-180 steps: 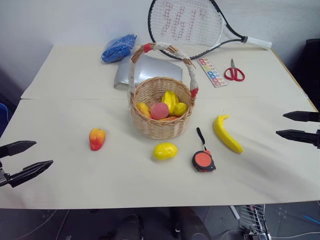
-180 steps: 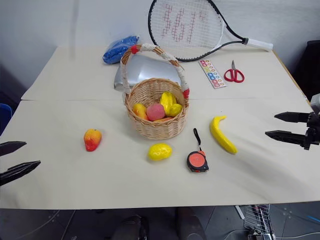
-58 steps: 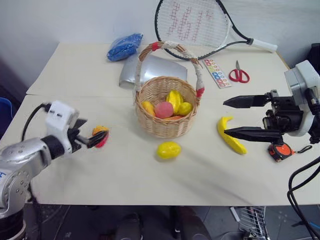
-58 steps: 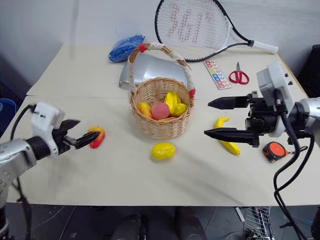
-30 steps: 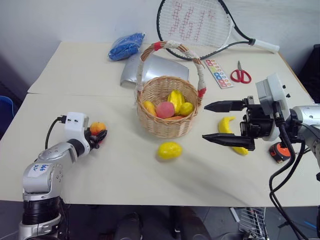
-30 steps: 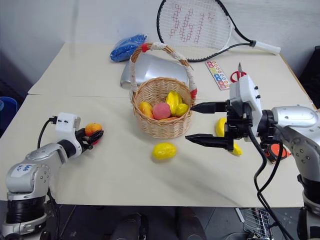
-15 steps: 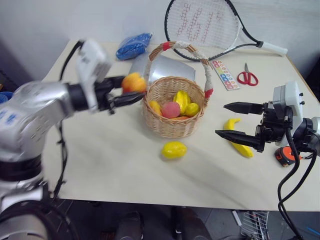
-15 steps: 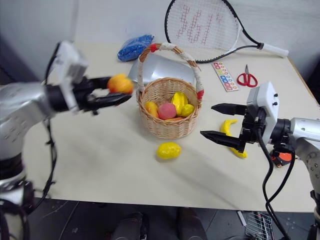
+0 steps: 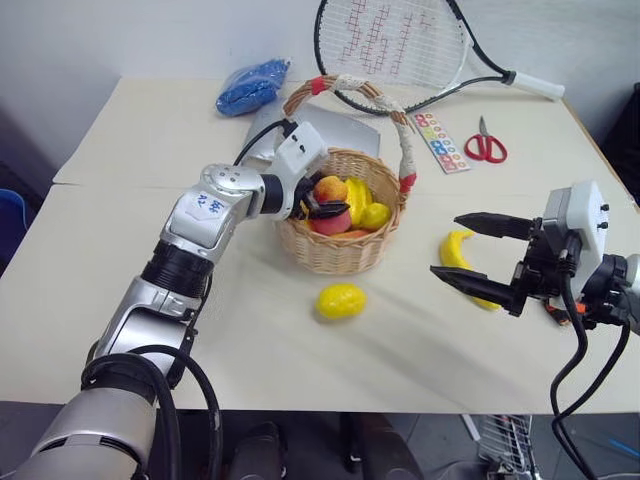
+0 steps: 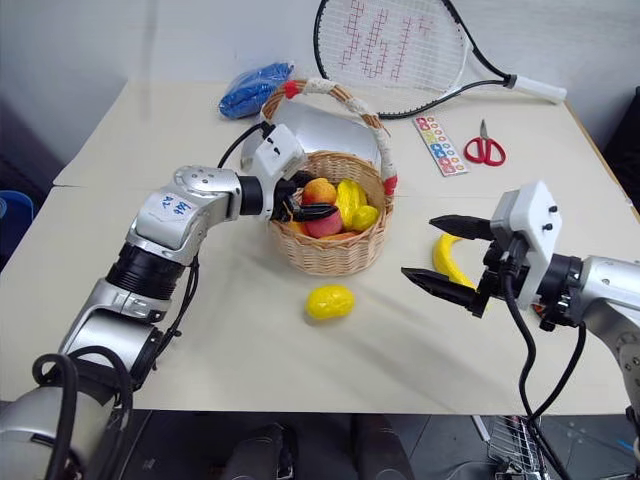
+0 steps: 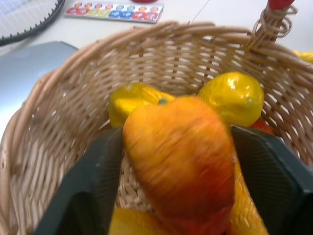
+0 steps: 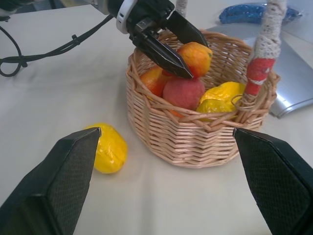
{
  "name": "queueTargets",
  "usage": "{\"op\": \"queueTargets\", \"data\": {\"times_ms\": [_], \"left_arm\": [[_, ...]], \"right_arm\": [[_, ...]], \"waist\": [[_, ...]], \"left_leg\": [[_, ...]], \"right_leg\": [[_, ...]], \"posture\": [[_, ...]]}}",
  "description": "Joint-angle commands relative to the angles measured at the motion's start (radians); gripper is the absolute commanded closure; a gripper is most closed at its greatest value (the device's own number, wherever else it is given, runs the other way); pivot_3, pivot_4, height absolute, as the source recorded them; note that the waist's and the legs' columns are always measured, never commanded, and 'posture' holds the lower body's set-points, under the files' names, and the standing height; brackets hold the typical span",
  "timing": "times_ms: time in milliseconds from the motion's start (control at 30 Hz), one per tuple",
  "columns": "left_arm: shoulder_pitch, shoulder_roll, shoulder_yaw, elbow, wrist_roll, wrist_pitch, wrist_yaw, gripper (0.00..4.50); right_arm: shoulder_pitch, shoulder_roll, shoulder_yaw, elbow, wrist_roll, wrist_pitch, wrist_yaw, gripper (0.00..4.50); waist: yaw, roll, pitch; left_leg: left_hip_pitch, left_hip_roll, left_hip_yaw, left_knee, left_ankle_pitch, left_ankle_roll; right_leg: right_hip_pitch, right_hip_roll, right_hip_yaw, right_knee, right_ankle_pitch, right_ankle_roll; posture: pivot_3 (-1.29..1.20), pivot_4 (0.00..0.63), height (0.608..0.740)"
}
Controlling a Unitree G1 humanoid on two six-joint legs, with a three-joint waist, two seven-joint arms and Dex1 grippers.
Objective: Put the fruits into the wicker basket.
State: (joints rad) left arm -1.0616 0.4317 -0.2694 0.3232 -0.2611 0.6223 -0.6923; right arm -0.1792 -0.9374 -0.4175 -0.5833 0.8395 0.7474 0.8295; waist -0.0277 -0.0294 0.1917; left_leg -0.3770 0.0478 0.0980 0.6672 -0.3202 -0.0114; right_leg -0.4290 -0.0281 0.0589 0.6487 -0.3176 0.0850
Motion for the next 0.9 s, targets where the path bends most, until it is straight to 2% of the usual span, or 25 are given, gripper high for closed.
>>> {"op": "queueTargets", "data": {"times_ms": [33, 200, 300, 367, 433, 500, 567, 633, 733, 900], "left_arm": [[-0.017, 0.017, 0.103, -0.09, -0.045, -0.006, -0.041, 0.06], [0.048, 0.115, 0.212, -0.245, -0.133, 0.032, -0.152, 0.06], [0.147, 0.274, 0.311, -0.381, -0.247, 0.083, -0.315, 0.06], [0.274, 0.426, 0.356, -0.475, -0.302, 0.056, -0.498, 0.06], [0.362, 0.528, 0.371, -0.527, -0.318, 0.025, -0.603, 0.06], [0.452, 0.623, 0.354, -0.534, -0.268, -0.003, -0.646, 0.06], [0.501, 0.654, 0.342, -0.533, -0.223, -0.071, -0.655, 0.06], [0.527, 0.639, 0.362, -0.585, -0.264, -0.07, -0.65, 0.06], [0.534, 0.621, 0.381, -0.641, -0.318, -0.043, -0.64, 0.06], [0.531, 0.605, 0.396, -0.685, -0.354, -0.017, -0.597, 0.06]], "right_arm": [[0.029, -0.021, -0.045, -0.031, 0.001, -0.007, -0.001, 0.0], [0.066, -0.04, -0.023, -0.014, -0.055, -0.051, 0.045, 0.0], [0.075, -0.066, 0.027, 0.026, -0.123, -0.104, 0.1, 0.0], [0.092, -0.095, 0.047, 0.047, -0.082, -0.069, 0.175, 0.0], [0.112, -0.12, 0.057, 0.053, -0.06, -0.058, 0.244, 0.0], [0.12, -0.135, 0.13, 0.063, -0.145, -0.147, 0.299, 0.0], [0.086, -0.127, 0.216, 0.094, -0.224, -0.222, 0.32, 0.0], [-0.002, -0.022, 0.345, 0.134, -0.273, -0.258, 0.282, 0.0], [-0.101, 0.091, 0.483, 0.203, -0.364, -0.318, 0.27, 0.0], [-0.231, 0.221, 0.636, 0.33, -0.487, -0.413, 0.286, 0.0]], "waist": [[0.0, 0.0, 0.0], [0.0, 0.0, 0.0], [-0.011, 0.0, 0.0], [-0.019, 0.0, 0.0], [-0.023, -0.001, 0.001], [-0.022, -0.001, 0.001], [-0.017, -0.001, 0.0], [-0.013, -0.005, -0.001], [-0.01, -0.008, 0.0], [-0.007, -0.007, 0.0]], "left_leg": [[0.0, 0.0, 0.0, 0.0, 0.0, 0.0], [0.002, 0.0, 0.001, 0.001, 0.001, -0.001], [0.005, 0.0, 0.002, 0.0, 0.003, -0.003], [0.006, 0.001, 0.003, -0.001, 0.004, -0.004], [0.007, 0.001, 0.002, -0.001, 0.004, -0.005], [0.007, 0.001, 0.0, -0.001, 0.004, -0.005], [0.007, 0.0, -0.002, 0.0, 0.004, -0.003], [0.007, -0.001, -0.002, 0.0, 0.001, 0.004], [0.005, -0.001, -0.003, 0.001, 0.001, 0.004], [0.004, 0.0, -0.002, 0.001, 0.004, -0.001]], "right_leg": [[0.0, 0.0, 0.0, 0.001, 0.0, 0.0], [0.0, 0.0, 0.001, 0.005, 0.0, 0.0], [0.0, 0.0, 0.002, 0.006, 0.0, 0.0], [0.0, 0.001, 0.002, 0.008, -0.001, -0.001], [0.001, 0.001, 0.001, 0.009, -0.002, -0.004], [0.001, 0.001, 0.0, 0.009, -0.003, -0.005], [0.003, 0.0, 0.0, 0.008, -0.003, -0.005], [0.003, 0.0, 0.0, 0.008, -0.002, -0.004], [0.003, 0.001, 0.0, 0.008, -0.001, -0.004], [0.0, 0.001, 0.0, 0.009, -0.002, -0.005]], "posture": [[0.0, 0.15, 0.74], [0.0, 0.15, 0.74], [0.0, 0.15, 0.74], [0.0, 0.15, 0.74], [0.0, 0.15, 0.74], [0.0, 0.15, 0.74], [0.0, 0.15, 0.74], [0.0, 0.15, 0.74], [0.0, 0.15, 0.74], [0.0, 0.15, 0.74]]}}
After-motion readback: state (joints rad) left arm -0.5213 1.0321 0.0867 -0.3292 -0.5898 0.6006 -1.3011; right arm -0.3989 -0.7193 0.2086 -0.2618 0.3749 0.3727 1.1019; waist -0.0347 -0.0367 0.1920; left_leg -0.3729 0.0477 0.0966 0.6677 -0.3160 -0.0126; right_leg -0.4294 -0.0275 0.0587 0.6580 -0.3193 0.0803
